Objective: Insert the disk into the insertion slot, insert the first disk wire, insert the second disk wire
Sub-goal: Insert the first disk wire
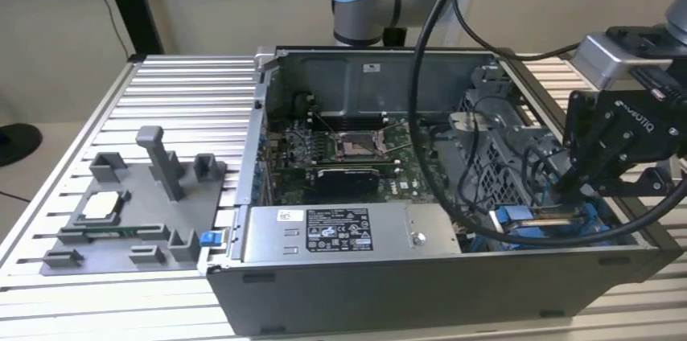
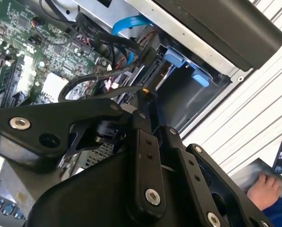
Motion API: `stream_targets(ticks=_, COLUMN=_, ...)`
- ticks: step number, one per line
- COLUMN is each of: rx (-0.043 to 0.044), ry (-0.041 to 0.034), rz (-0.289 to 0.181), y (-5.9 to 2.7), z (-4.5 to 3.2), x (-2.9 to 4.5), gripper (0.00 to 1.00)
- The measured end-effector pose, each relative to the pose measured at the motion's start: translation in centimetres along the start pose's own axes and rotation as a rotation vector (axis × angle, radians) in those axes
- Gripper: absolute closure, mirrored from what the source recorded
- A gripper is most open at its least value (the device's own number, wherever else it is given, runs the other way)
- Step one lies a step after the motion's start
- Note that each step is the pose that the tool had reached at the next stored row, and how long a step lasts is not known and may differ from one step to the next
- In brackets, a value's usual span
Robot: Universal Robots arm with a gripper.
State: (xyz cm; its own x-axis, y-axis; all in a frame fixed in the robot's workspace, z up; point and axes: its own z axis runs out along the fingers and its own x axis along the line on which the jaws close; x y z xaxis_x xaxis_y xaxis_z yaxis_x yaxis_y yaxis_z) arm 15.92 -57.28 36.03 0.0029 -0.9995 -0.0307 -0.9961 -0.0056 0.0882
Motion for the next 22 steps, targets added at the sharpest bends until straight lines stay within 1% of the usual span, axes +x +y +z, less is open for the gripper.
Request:
stream_targets(ticks=7, rx=-0.0239, ry=-0.0005, rz=0.008, y=-0.93, z=0.44, x=-0.08, gripper=1.00)
stream_targets(ticks=9, rx=-0.0286, ry=-0.0005, rz=0.009, y=-1.24, z=0.49, x=-0.10, gripper=1.00)
stream_targets(ticks=16, rx=-0.0289, ry=-0.0004, rz=0.009, y=-1.33, z=0.55, x=-0.11, gripper=1.00)
stream_targets(ticks=22, rx=-0.0289, ry=-0.0004, rz=0.009, y=-1.59, z=0.53, x=-0.12, gripper=1.00)
